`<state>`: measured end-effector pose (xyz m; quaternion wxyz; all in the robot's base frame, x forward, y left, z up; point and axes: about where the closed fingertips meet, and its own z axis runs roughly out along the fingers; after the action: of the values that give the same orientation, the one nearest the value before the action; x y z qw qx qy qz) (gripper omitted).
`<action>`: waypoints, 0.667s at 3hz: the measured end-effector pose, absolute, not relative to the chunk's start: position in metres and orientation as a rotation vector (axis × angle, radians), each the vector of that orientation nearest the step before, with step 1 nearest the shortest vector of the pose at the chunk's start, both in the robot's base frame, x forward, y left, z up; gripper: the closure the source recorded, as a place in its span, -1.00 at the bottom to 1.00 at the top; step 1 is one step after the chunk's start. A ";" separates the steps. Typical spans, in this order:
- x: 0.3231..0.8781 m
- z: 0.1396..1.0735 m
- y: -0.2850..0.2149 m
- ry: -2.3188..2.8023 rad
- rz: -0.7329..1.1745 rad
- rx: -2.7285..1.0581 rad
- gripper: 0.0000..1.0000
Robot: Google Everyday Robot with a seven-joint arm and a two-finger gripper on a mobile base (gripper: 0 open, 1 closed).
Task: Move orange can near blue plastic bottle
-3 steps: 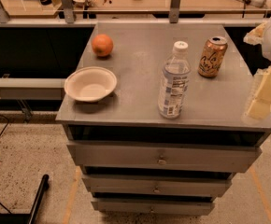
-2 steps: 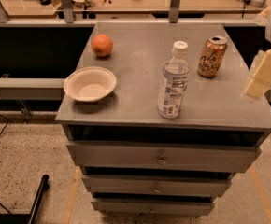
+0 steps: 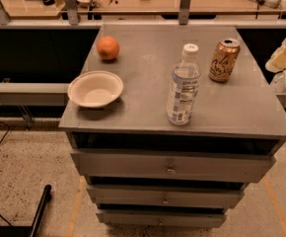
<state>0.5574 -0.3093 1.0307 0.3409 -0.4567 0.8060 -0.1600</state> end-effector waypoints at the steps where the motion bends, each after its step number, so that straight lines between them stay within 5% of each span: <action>1: 0.575 1.001 -0.343 2.109 -0.363 -0.945 -1.00; 2: 0.588 1.019 -0.343 2.065 -0.353 -0.823 -1.00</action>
Offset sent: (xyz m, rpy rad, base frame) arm 0.0128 -0.0271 -0.0213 0.0975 -0.0583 -0.0890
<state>0.5881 -0.3434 1.0192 0.4310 -0.3300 0.8278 -0.1414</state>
